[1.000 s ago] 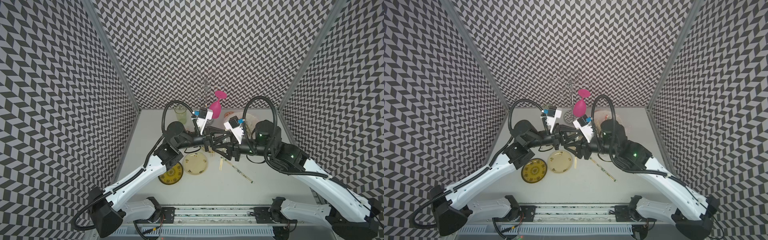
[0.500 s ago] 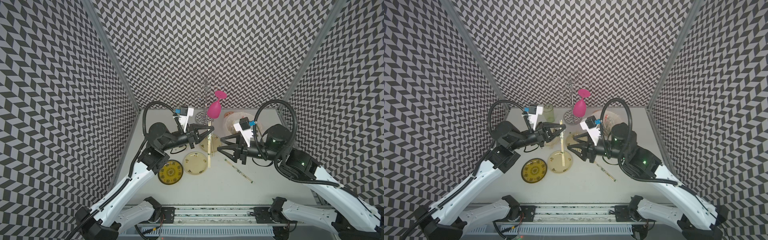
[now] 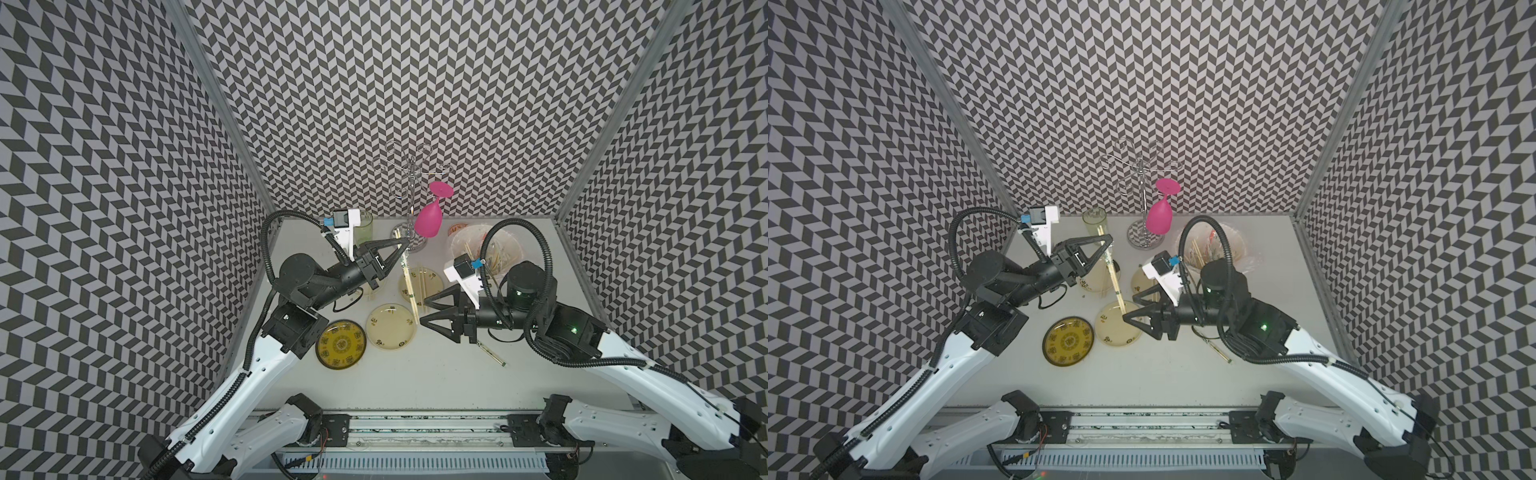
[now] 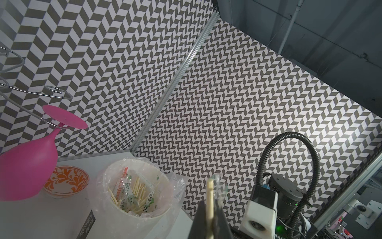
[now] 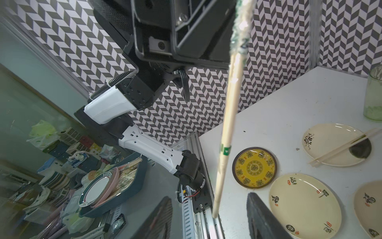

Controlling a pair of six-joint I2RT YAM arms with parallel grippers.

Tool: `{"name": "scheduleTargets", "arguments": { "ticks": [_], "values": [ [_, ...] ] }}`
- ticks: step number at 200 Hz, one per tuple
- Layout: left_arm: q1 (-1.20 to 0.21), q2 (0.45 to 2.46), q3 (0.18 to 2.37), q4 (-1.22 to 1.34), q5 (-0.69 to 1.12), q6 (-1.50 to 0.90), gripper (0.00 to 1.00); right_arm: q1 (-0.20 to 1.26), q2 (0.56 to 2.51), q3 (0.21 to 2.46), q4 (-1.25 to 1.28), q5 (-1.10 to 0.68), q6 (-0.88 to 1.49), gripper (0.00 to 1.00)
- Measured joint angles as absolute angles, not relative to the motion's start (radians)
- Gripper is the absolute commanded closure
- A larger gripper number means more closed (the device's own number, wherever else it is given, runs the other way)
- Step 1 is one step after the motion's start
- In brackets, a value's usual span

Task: Remove the packaging of disposable chopsticks
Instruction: Remove the packet bag from the disposable chopsticks.

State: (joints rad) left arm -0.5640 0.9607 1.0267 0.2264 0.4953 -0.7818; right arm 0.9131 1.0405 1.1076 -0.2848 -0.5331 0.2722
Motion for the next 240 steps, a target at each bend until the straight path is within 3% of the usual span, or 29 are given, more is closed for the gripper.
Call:
{"name": "scheduleTargets", "arguments": {
  "ticks": [38,84,102,132,152,187,212,226,240],
  "values": [
    [-0.564,0.961,1.023,0.227,0.468,-0.792,1.00,0.950,1.086,1.108,-0.255,-0.521,0.278,0.46],
    [-0.564,0.962,1.023,0.228,0.464,-0.807,1.00,0.965,1.107,1.108,-0.236,-0.485,0.284,0.80],
    [-0.564,0.962,1.023,0.234,0.465,-0.813,1.00,0.965,1.108,1.108,-0.238,-0.459,0.288,1.00],
    [-0.564,0.957,1.023,0.252,0.459,-0.802,1.00,0.962,1.109,1.107,-0.239,-0.419,0.315,1.00],
    [-0.560,0.956,1.023,0.254,0.451,-0.797,0.89,0.962,1.101,1.105,-0.236,-0.398,0.324,1.00],
    [-0.526,0.955,1.028,0.265,0.462,-0.783,0.89,0.962,1.076,1.097,-0.239,-0.381,0.333,1.00],
    [-0.467,0.963,1.048,0.288,0.495,-0.796,0.81,0.961,1.076,1.087,-0.241,-0.393,0.332,1.00],
    [-0.435,0.981,1.075,0.318,0.512,-0.810,0.82,0.961,1.076,1.075,-0.241,-0.404,0.332,1.00],
    [-0.411,1.003,1.105,0.351,0.530,-0.828,0.90,0.961,1.076,1.065,-0.241,-0.415,0.332,1.00]
  ]
}}
